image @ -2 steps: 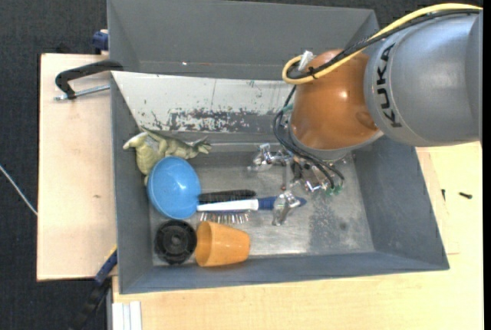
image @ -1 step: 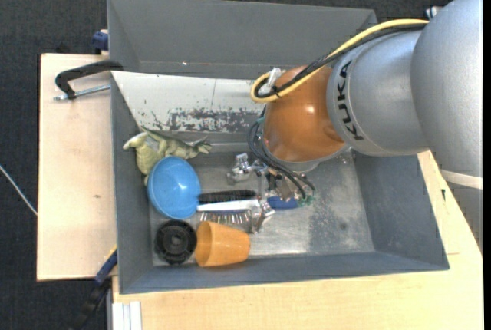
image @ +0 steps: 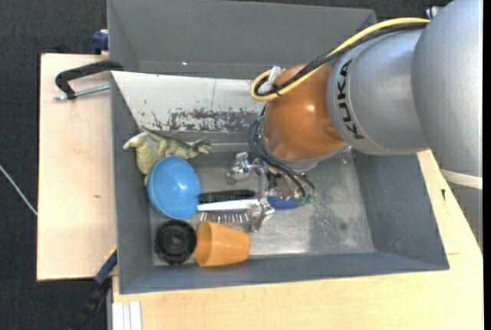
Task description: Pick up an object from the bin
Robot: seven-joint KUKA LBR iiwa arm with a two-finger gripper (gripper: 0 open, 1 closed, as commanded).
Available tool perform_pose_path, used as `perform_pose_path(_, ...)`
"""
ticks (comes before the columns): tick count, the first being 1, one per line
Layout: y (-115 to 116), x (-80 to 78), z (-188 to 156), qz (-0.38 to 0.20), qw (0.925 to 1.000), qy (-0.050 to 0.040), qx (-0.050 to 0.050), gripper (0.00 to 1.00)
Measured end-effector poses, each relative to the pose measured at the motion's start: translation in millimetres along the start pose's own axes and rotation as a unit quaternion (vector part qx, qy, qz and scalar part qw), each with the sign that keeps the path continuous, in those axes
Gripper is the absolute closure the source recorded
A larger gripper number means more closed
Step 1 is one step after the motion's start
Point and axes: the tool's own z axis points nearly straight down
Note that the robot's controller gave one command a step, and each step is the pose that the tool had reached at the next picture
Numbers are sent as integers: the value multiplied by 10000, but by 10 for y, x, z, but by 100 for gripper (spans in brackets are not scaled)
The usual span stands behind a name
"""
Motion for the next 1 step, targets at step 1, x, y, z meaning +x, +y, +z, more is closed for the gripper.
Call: perform_pose_path(1,-1,-21,-16,7,10000,-37,2,100)
